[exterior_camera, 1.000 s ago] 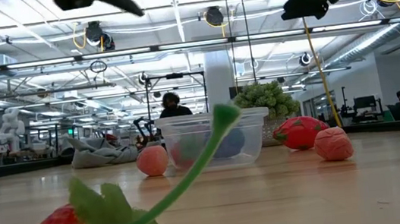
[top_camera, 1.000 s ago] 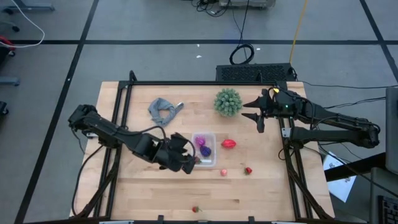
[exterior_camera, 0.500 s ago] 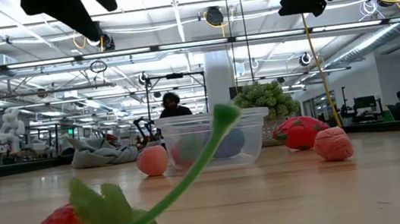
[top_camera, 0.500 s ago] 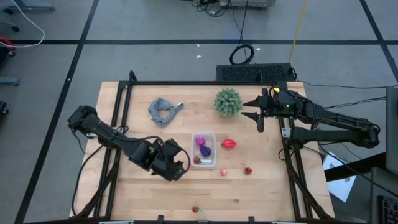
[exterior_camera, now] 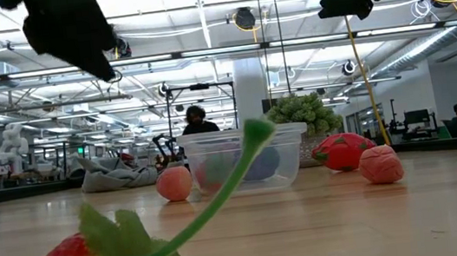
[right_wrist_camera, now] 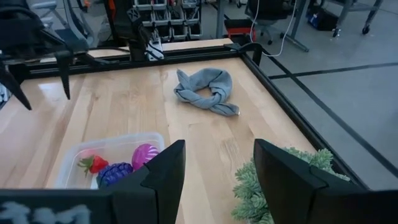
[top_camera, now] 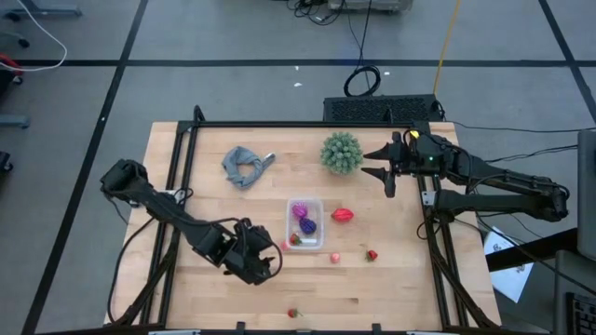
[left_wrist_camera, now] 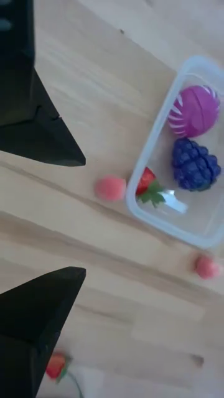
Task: Pick and placing Produce into tupperware
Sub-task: Put the left apricot into the transparent bin
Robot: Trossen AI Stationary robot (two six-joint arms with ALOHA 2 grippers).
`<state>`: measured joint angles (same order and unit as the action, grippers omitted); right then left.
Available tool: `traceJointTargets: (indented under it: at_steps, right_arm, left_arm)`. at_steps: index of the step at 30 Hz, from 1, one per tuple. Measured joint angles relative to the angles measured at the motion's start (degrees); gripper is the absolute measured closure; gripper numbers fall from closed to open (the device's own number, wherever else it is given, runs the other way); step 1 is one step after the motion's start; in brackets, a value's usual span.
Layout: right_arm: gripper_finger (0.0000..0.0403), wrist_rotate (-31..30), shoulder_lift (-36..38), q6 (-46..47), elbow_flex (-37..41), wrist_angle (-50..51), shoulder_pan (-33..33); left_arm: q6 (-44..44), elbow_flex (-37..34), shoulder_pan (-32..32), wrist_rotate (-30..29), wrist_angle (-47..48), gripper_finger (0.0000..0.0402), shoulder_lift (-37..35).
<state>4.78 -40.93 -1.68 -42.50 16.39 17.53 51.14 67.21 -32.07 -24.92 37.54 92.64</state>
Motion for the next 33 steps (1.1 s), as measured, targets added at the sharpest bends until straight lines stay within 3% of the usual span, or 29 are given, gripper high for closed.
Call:
traceJointTargets:
  at_steps: [14,33]
  right_arm:
    - [0.0220,-0.04,0.00,-0.98,0.00,-1.99,0.01]
    - [0.0220,-0.20,0.00,-1.15,0.00,-1.51,-0.01]
  left_arm:
    - [-0.53,-0.36,0.22,2.71,1.62,0.0119,-0.02]
    - [3.32,-0.36,0.83,1.44,1.22,0.0117,-0.02]
